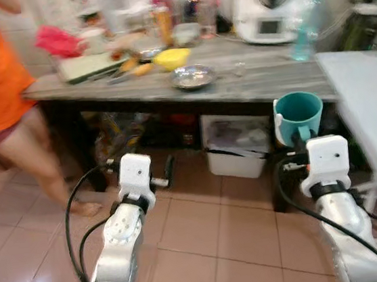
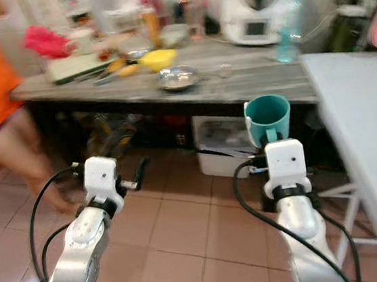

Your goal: Setting the table

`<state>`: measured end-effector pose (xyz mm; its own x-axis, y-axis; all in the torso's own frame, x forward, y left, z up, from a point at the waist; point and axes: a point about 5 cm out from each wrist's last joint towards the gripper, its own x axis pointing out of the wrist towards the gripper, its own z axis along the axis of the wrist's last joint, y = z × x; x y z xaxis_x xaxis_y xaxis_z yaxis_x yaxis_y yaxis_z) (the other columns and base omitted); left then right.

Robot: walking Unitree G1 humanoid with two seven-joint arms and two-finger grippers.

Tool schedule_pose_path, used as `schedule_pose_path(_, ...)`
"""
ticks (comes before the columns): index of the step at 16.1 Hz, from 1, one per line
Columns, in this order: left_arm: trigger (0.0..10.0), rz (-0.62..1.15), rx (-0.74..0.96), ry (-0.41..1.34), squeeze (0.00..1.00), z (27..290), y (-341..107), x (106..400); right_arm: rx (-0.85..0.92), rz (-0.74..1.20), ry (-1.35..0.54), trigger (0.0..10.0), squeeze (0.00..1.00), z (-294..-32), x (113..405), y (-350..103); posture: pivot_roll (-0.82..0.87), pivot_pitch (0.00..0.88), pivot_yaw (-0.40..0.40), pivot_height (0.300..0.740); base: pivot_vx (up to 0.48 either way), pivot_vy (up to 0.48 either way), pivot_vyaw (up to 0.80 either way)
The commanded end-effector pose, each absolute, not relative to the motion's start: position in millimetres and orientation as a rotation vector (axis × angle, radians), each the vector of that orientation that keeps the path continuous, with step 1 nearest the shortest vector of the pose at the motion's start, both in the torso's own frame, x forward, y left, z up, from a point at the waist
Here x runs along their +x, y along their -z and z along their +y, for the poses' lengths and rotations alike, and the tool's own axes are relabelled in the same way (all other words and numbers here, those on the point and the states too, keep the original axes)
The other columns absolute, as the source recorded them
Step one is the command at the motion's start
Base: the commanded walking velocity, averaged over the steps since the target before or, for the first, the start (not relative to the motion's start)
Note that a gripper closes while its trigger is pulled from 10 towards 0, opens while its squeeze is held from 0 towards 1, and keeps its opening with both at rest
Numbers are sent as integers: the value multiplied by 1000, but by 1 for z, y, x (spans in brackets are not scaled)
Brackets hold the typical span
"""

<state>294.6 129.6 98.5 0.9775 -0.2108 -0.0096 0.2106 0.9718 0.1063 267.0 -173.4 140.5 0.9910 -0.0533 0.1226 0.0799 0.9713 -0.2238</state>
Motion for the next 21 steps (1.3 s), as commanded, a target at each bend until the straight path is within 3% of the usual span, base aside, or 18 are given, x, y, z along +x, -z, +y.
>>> schedule_pose_path(1, 10000, -20, 111, 212, 0, 128, -103, 297, -239, -138, 75, 10000, 0, -175, 268, -146, -167, 0, 38, 740, 0, 300, 0)
schedule_pose_path(7, 10000, -53, 55, 284, 0, 121, -108, 294, -245, -139, 83, 10000, 0, -177, 269, -147, -169, 0, 32, 740, 0, 0, 0)
schedule_pose_path(12, 10000, -58, 41, 305, 0, 118, -107, 293, -247, -140, 85, 10000, 0, -177, 270, -147, -169, 0, 33, 740, 0, 0, -660)
schedule_pose_path(18, 10000, -57, -1, 391, 0, 113, -107, 288, -246, -139, 90, 10000, 0, -177, 269, -147, -169, 0, 40, 740, 0, 0, 0)
schedule_pose_path(21, 10000, -57, 2, 410, 0, 113, -107, 287, -243, -133, 95, 10000, 0, -177, 269, -146, -169, 0, 42, 740, 84, 0, -785)
